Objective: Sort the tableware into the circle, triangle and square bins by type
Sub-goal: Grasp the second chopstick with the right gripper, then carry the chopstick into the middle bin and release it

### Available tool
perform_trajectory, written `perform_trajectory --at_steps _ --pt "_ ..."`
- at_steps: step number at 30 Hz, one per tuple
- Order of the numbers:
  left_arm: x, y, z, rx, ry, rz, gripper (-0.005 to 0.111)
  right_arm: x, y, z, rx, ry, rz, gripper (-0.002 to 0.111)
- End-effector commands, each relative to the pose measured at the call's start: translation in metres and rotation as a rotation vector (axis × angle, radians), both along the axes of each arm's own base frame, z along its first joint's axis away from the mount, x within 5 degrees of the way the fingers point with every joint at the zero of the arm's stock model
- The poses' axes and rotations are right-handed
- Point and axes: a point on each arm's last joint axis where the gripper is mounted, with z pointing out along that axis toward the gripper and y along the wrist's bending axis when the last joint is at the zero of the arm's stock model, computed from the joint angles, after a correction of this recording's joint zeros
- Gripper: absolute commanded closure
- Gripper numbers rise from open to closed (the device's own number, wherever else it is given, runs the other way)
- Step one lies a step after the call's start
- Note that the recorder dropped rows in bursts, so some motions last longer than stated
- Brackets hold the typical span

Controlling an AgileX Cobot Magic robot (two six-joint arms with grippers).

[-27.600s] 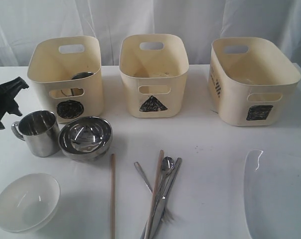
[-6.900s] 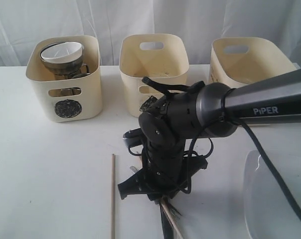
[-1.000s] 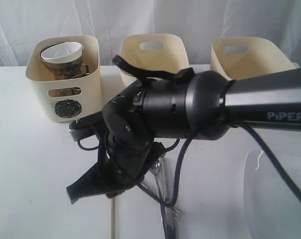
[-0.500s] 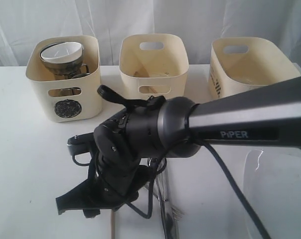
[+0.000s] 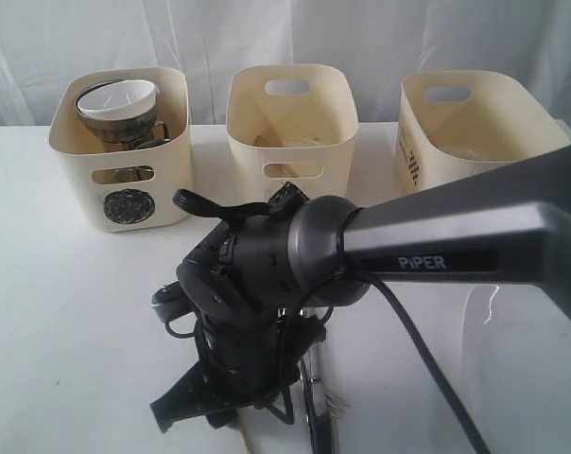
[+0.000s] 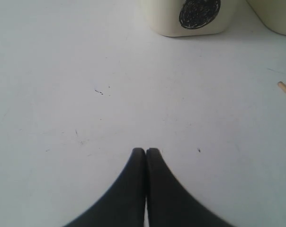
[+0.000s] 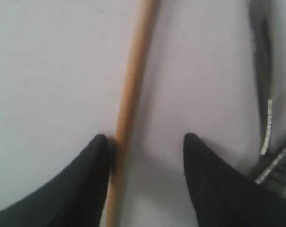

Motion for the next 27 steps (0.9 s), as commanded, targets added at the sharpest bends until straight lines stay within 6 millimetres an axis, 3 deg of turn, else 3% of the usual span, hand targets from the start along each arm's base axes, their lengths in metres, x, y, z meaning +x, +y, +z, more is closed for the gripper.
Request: perform_trajectory --at_steps 1,5,10,15,20,25,27 --pt "0.0 0.0 -0.001 -0.007 -0.001 -0.006 0.107 0.001 -0.017 -0.001 -0.208 -0.017 0.051 0.062" --pt "0.0 0.0 -0.001 -0.007 -0.001 -0.006 0.107 0.002 -0.018 0.0 -0.223 -0.029 0.072 0.065" --pt "0.0 0.0 -0.001 -0.007 -0.001 -0.006 0.107 0.004 -0.015 -0.001 -0.189 -0.045 0.098 0.091" --pt "0.0 0.0 -0.001 -0.007 -0.001 -0.006 0.107 0.005 -0.012 -0.001 -0.161 -0.057 0.114 0.108" --pt "0.0 0.0 -0.001 -0.007 -0.001 -0.006 0.107 0.008 -0.007 0.001 -0.102 -0.101 0.123 0.108" --pt "0.0 0.0 -0.001 -0.007 -0.001 -0.006 0.107 0.012 -0.002 0.03 -0.036 -0.168 0.12 0.108" --pt "0.0 0.0 -0.001 -0.007 -0.001 -0.006 0.107 0.014 -0.001 0.058 0.025 -0.245 0.125 0.108"
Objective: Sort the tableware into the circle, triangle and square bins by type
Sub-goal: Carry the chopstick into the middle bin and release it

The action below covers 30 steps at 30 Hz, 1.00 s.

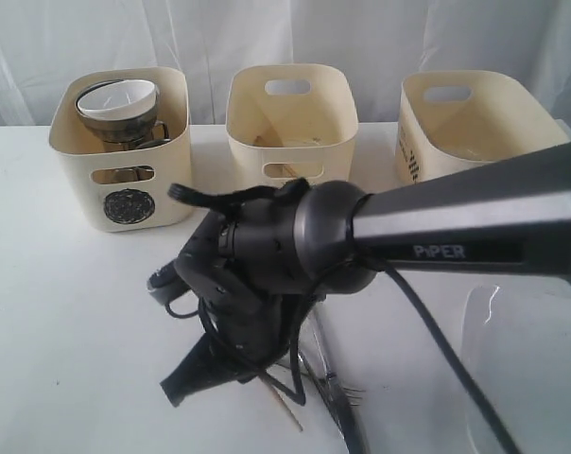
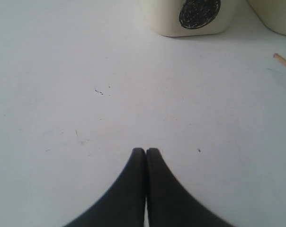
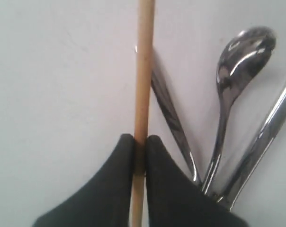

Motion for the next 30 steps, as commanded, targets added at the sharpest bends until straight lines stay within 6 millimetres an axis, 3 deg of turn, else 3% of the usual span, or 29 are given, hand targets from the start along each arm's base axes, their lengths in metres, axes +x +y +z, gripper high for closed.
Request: perform_trajectory --at_steps 1,4,5,7,11,15,22,30 --pt "0.0 0.0 -0.001 -0.007 -0.001 -0.006 0.107 0.005 0.003 0.056 0.116 -0.168 0.049 0.108" --pt "0.0 0.0 -0.001 -0.007 -0.001 -0.006 0.107 0.014 -0.009 0.1 0.123 -0.413 0.041 0.108" --pt "0.0 0.0 -0.001 -0.007 -0.001 -0.006 0.107 0.02 -0.019 0.12 0.117 -0.554 -0.015 0.108" --pt "0.0 0.0 -0.001 -0.007 -0.001 -0.006 0.107 0.037 -0.036 0.143 0.116 -0.76 -0.103 0.108" --pt "0.0 0.0 -0.001 -0.007 -0.001 -0.006 0.107 0.08 -0.063 0.161 0.311 -1.06 -0.263 0.108" --pt "0.0 0.0 -0.001 -0.007 -0.001 -0.006 0.107 0.118 -0.097 0.139 0.498 -1.077 -0.572 0.108" --pt "0.0 0.0 -0.001 -0.007 -0.001 -0.006 0.107 0.153 -0.114 0.103 0.496 -0.967 -0.574 0.108" --pt "0.0 0.0 -0.001 -0.007 -0.001 -0.006 0.107 0.189 -0.117 0.091 0.512 -0.972 -0.582 0.108"
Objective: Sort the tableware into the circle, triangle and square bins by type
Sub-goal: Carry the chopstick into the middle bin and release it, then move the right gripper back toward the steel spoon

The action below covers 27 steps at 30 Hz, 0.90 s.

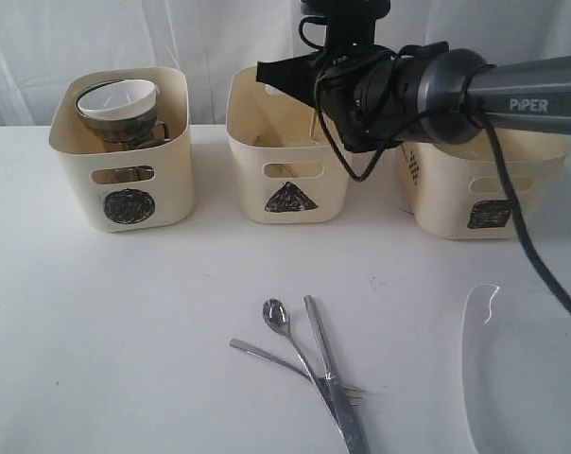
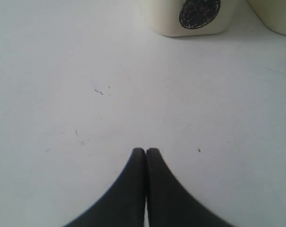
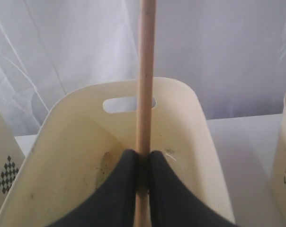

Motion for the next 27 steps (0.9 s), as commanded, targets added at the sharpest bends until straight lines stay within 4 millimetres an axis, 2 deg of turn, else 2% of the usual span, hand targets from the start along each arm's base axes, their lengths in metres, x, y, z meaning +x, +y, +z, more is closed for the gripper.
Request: perform_trajectory --at_steps 1,4,8,9,11,15,17,19,21,22,24,27 --pt "0.0 0.0 -0.001 -0.007 -0.001 -0.006 0.107 0.019 -0.001 -0.005 -0.004 -0.015 0.004 0.108" --pt "0.0 0.0 -0.001 -0.007 -0.001 -0.006 0.107 0.024 0.001 -0.015 -0.015 -0.001 0.008 0.108" --pt "0.0 0.0 -0.001 -0.007 -0.001 -0.006 0.107 0.025 0.002 -0.019 -0.016 0.011 0.019 0.091" --pt "0.0 0.0 -0.001 -0.007 -0.001 -0.006 0.107 0.025 -0.002 -0.018 -0.03 -0.003 -0.023 0.086" --pt "0.0 0.0 -0.001 -0.007 -0.001 -0.006 0.107 0.025 -0.006 -0.016 -0.046 -0.021 -0.074 0.084" --pt "0.0 0.0 -0.001 -0.006 -0.001 -0.006 0.107 0.024 -0.005 -0.013 -0.038 -0.023 -0.059 0.084" --pt "0.0 0.0 -0.001 -0.006 -0.001 -0.006 0.107 0.019 0.0 0.003 0.017 -0.027 0.003 0.084" --pt "0.0 0.0 -0.001 -0.006 -0.001 -0.006 0.107 0.009 0.006 0.031 0.036 -0.051 0.114 0.084" --pt "0.0 0.0 -0.001 -0.006 -0.001 -0.006 0.107 -0.005 0.009 0.058 -0.067 -0.093 0.245 0.085" --pt "0.0 0.0 -0.001 -0.006 -0.001 -0.006 0.107 -0.018 0.008 0.073 -0.141 -0.12 0.314 0.092" --pt "0.0 0.0 -0.001 -0.006 -0.001 -0.006 0.107 -0.036 0.0 0.082 -0.172 -0.123 0.329 0.107" --pt "0.0 0.0 -0.001 -0.006 -0.001 -0.006 0.107 -0.067 -0.021 0.077 -0.179 -0.06 0.245 0.108"
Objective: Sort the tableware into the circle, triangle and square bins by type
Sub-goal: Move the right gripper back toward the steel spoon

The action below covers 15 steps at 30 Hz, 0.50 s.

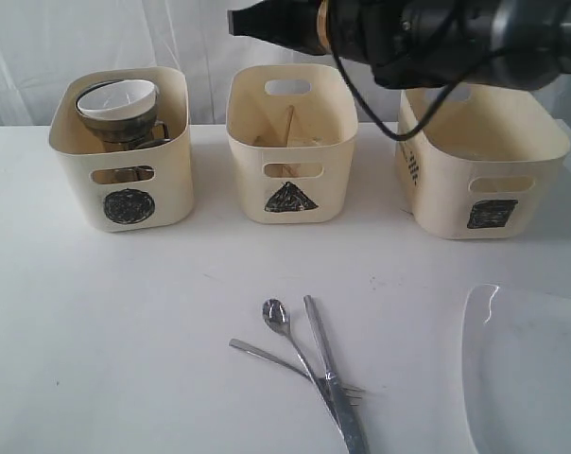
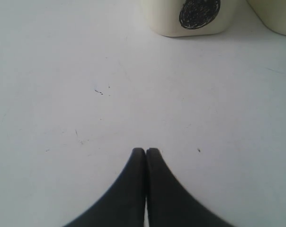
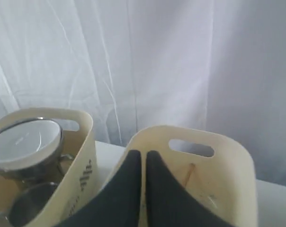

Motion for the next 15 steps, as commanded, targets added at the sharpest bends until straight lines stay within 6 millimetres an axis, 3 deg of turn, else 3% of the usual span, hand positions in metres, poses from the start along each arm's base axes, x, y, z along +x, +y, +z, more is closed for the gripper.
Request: perform_trajectory --at_steps 1,8,12,15 --pt "0.0 0.0 -0.001 -0.006 -0.001 -0.006 0.107 -0.045 -0.031 -0.002 -0.067 0.056 -0.098 0.108" --pt "0.0 0.0 -0.001 -0.006 -0.001 -0.006 0.107 -0.111 -0.066 -0.035 -0.493 0.246 -0.059 0.108" --pt "0.0 0.0 -0.001 -0.006 -0.001 -0.006 0.107 -0.128 -0.081 -0.038 -0.801 0.324 -0.072 0.108" --pt "0.0 0.0 -0.001 -0.006 -0.001 -0.006 0.107 -0.136 -0.092 -0.038 -0.818 0.417 -0.186 0.108"
